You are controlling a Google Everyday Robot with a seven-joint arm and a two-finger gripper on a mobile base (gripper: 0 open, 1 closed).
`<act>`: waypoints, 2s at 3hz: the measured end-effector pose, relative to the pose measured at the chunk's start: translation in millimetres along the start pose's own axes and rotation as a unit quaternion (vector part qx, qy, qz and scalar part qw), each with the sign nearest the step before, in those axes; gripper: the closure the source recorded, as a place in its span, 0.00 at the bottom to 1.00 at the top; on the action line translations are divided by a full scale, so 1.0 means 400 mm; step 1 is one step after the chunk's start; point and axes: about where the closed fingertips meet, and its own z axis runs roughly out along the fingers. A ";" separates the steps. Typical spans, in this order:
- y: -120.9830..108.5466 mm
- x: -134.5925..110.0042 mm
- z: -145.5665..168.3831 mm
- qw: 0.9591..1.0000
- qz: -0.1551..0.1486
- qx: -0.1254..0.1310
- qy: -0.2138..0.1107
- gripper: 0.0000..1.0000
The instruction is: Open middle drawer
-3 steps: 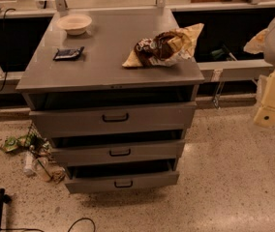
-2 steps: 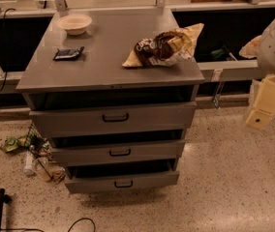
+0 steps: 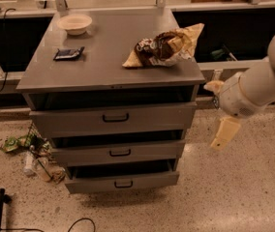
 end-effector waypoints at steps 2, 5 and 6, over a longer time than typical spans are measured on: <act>0.008 0.018 0.311 0.994 -0.080 -0.045 -0.058 0.00; 0.047 0.077 0.563 0.992 -0.076 -0.072 -0.077 0.00; 0.053 0.110 0.693 0.990 -0.072 -0.083 -0.090 0.00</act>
Offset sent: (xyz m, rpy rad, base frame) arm 0.0499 0.0662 -0.1941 0.0929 0.0789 0.3473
